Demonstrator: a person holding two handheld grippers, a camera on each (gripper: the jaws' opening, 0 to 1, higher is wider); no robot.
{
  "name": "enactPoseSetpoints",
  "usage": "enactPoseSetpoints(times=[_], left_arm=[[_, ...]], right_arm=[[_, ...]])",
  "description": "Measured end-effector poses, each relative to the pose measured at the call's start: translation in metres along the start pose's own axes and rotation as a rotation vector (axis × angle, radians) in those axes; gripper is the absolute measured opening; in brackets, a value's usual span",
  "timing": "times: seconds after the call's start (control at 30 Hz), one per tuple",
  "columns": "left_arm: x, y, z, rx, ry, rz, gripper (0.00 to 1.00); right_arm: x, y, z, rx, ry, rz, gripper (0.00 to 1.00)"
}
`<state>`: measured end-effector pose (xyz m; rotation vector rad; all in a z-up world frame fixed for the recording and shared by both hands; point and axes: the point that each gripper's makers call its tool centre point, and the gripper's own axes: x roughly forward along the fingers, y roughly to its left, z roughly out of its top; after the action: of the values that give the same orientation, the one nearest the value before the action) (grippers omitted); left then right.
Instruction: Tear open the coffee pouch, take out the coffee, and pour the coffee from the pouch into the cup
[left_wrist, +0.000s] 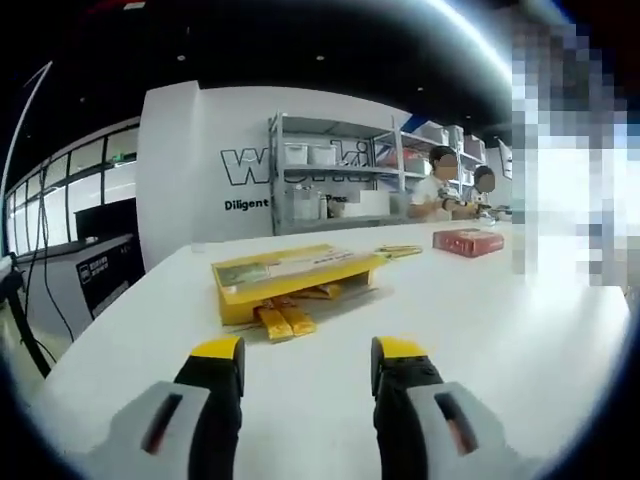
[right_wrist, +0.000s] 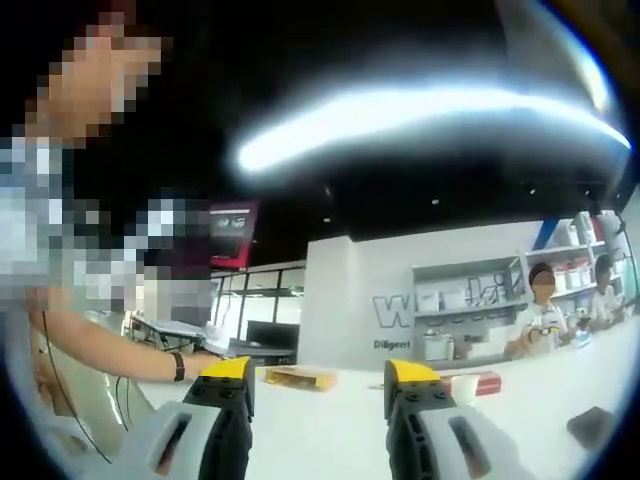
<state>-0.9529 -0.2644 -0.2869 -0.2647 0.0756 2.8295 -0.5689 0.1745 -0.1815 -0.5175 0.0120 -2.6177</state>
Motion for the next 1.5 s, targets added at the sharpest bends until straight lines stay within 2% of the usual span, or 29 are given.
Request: enactPoseSetpoints(times=[0.03,0.17,0.37,0.5,0.9,1.1,1.37,1.43,1.5], left_arm=[[0.004,0.000,-0.003,-0.022,0.013,-0.004,0.53],[0.012,0.001,0.002,-0.019,0.014,0.000,0.53],[0.027,0.012,0.007,-0.005,0.028,0.020,0.52],[0.035,0.021,0.006,-0.026,0.032,0.033,0.51],[0.065,0.022,-0.001,0.004,0.081,0.052,0.48],[0.073,0.027,-0.005,0.020,0.109,0.080,0.39],[0.086,0.035,-0.003,0.052,0.121,0.111,0.35],[0.085,0.041,-0.005,0.087,0.137,0.148,0.30],[0.086,0.041,-0.007,0.074,0.140,0.147,0.27]], right_arm=[[0.000,0.000,0.000,-0.001,-0.001,0.000,0.52],[-0.001,-0.001,0.002,-0.004,-0.005,-0.004,0.52],[-0.003,-0.006,0.004,-0.008,-0.008,-0.014,0.52],[-0.003,-0.005,0.008,-0.015,-0.011,-0.010,0.52],[-0.003,-0.005,0.016,-0.026,-0.014,-0.011,0.52],[-0.002,-0.005,0.017,-0.023,-0.019,-0.009,0.51],[-0.002,-0.007,0.016,-0.022,-0.017,-0.012,0.51],[-0.003,-0.007,0.017,-0.020,-0.019,-0.014,0.51],[-0.003,-0.007,0.020,-0.026,-0.021,-0.015,0.51]])
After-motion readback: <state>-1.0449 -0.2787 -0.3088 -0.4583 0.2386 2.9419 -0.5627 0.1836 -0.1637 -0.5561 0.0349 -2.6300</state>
